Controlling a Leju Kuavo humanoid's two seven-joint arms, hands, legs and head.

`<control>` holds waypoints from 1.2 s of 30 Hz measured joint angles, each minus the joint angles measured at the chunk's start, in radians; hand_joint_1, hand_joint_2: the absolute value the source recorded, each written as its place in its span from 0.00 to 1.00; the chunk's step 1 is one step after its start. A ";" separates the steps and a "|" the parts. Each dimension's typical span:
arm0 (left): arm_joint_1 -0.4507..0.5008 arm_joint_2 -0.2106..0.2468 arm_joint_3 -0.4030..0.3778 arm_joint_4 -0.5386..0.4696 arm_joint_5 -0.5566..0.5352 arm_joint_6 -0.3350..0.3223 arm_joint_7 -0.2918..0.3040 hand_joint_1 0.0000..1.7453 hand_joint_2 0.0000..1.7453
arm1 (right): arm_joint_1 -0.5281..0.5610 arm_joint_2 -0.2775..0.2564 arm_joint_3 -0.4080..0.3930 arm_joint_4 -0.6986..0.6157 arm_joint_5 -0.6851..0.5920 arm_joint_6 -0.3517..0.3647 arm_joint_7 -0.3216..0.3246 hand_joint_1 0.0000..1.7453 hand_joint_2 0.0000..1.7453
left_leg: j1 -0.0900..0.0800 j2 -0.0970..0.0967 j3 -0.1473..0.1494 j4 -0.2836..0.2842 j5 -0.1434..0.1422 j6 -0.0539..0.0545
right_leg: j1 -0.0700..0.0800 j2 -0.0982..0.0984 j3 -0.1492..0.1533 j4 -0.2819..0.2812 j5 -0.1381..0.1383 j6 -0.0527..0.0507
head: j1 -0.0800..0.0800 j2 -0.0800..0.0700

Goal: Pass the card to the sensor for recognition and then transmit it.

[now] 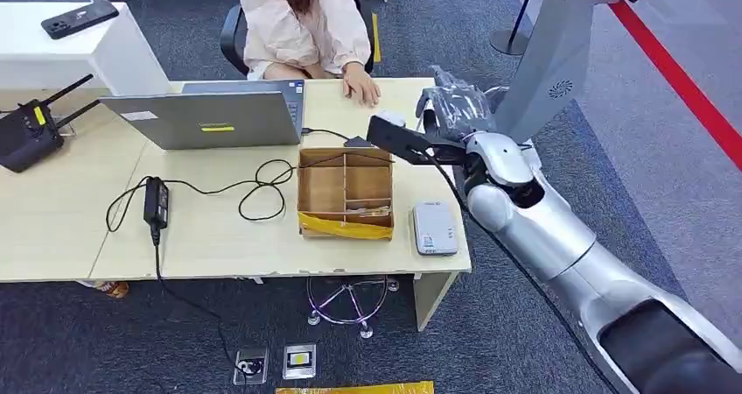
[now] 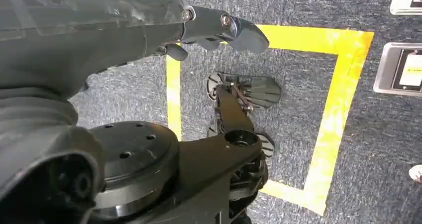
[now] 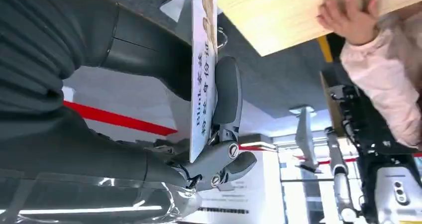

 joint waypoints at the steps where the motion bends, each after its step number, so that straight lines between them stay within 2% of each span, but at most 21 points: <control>1: 0.000 0.000 0.000 0.000 0.002 0.000 0.000 0.00 0.00 | -0.003 0.005 0.005 0.010 0.000 -0.004 -0.004 1.00 1.00 | 0.000 0.000 0.000 0.000 0.000 0.000 | 0.000 0.000 0.000 0.000 0.000 0.000 | 0.000 0.000; 15: 0.008 -0.002 0.000 0.000 0.025 0.012 0.000 0.00 0.00 | -0.037 0.045 0.038 0.126 0.017 -0.023 -0.013 1.00 1.00 | 0.000 0.000 0.000 0.000 0.000 0.000 | 0.000 0.000 0.000 0.000 0.000 0.000 | 0.000 0.000; 36: 0.016 -0.009 0.000 0.001 0.048 0.022 -0.014 0.00 0.00 | -0.078 0.050 0.027 0.205 0.068 -0.003 0.007 1.00 1.00 | 0.000 0.000 0.000 0.000 0.000 0.000 | 0.000 0.000 0.000 0.000 0.000 0.000 | 0.001 0.000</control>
